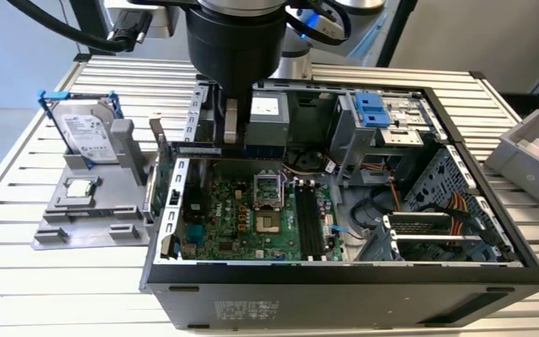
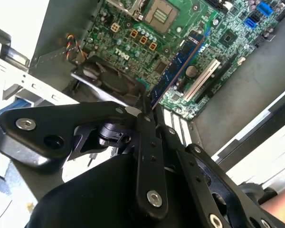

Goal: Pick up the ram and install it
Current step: 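Pick up the ram and move it above insertion slot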

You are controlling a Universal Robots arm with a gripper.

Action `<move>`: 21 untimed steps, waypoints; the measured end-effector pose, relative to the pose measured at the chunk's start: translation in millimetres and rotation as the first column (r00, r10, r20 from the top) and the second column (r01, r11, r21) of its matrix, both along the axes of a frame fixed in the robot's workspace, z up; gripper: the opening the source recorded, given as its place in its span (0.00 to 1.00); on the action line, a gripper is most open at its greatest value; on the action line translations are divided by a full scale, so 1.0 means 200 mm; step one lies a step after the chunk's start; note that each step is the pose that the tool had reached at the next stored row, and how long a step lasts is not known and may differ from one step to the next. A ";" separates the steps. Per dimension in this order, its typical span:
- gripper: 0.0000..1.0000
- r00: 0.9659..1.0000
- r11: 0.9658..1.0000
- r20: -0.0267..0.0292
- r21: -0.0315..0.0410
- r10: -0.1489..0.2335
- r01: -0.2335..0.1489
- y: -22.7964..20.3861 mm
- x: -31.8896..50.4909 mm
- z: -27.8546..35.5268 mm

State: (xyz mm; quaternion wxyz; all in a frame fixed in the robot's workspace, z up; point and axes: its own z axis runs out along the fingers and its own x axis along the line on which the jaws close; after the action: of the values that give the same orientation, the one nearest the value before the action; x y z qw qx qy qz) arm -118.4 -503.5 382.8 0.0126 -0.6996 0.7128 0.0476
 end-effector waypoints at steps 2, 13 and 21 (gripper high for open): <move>0.00 1.000 1.000 0.000 0.000 0.000 0.000 0.000 0.018 0.000; 0.00 1.000 1.000 -0.001 0.000 0.000 0.000 0.000 0.106 0.000; 0.00 1.000 1.000 -0.001 0.000 0.000 0.000 0.000 0.183 0.000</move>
State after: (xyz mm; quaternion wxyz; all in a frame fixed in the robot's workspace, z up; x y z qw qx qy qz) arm -81.7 -503.5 382.8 0.0122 -0.6996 0.7129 0.0480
